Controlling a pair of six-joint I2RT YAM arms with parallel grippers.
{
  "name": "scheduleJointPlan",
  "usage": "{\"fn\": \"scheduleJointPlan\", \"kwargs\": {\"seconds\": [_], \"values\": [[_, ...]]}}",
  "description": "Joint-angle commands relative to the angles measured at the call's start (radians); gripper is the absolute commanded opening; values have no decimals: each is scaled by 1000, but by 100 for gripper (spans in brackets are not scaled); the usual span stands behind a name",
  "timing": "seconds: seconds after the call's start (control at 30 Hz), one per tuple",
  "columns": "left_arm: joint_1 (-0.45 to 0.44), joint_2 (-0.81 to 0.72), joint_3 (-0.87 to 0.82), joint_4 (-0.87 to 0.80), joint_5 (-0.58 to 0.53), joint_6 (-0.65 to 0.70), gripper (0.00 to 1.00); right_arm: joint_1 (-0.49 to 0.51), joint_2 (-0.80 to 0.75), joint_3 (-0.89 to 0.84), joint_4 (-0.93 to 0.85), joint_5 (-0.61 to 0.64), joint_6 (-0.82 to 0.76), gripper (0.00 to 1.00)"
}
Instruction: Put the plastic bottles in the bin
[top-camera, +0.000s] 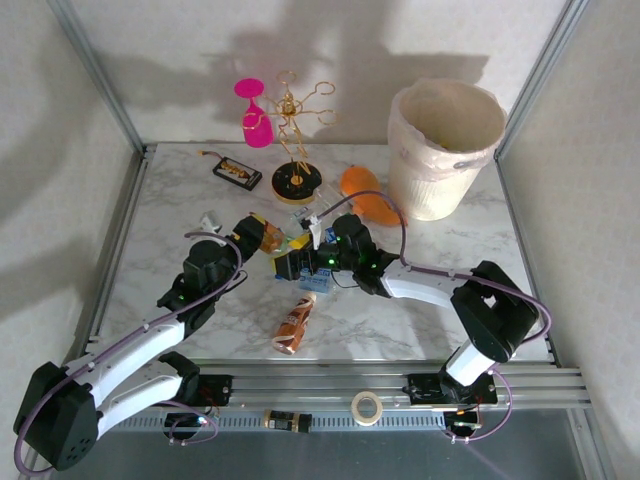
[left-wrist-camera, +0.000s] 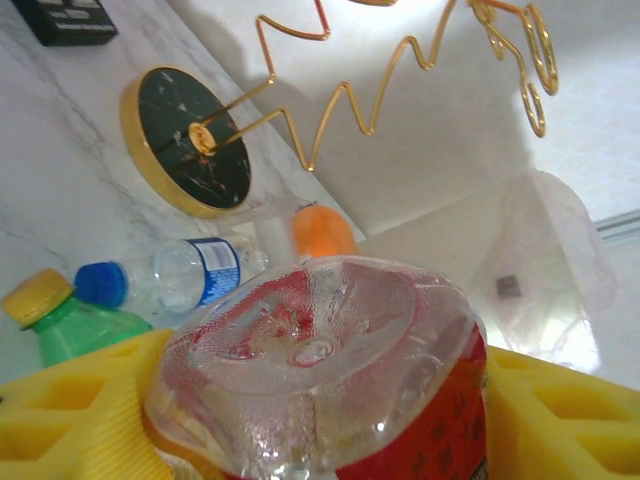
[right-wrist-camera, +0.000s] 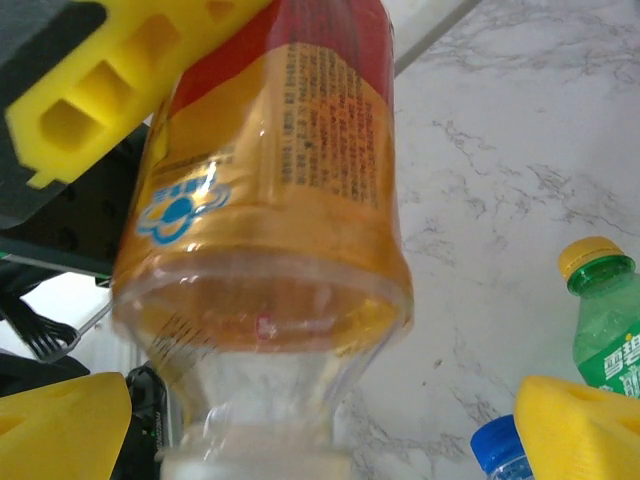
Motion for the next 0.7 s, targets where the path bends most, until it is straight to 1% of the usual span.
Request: {"fn": "scheduleJointPlan", "kwargs": {"seconds": [0.0, 0.17, 0.2, 0.33, 0.4, 0.5, 0.57, 0.67], "values": [[-13, -12, -24, 61, 62, 8, 56, 8, 16, 42, 45, -7, 16, 98], [-29, -6, -34, 72, 75, 7, 56, 9, 18, 45, 49, 0, 18, 91], [-34, -3, -37, 80, 76, 6, 56, 8, 17, 45, 47, 1, 18, 88], [-54, 12, -38, 96, 86, 5, 56, 9, 25, 50, 49, -14, 23, 71], [-61, 20, -36, 97, 89, 5, 57, 8, 27, 47, 58, -20, 28, 61], [-63, 22, -39, 101, 86, 0, 57, 9, 20, 41, 69, -25, 31, 49], [-64, 22, -36, 96, 76, 2, 58, 8, 10, 31, 77, -25, 29, 44], [-63, 14, -17, 65, 52, 16, 61, 8, -12, 12, 81, -5, 26, 41]]}}
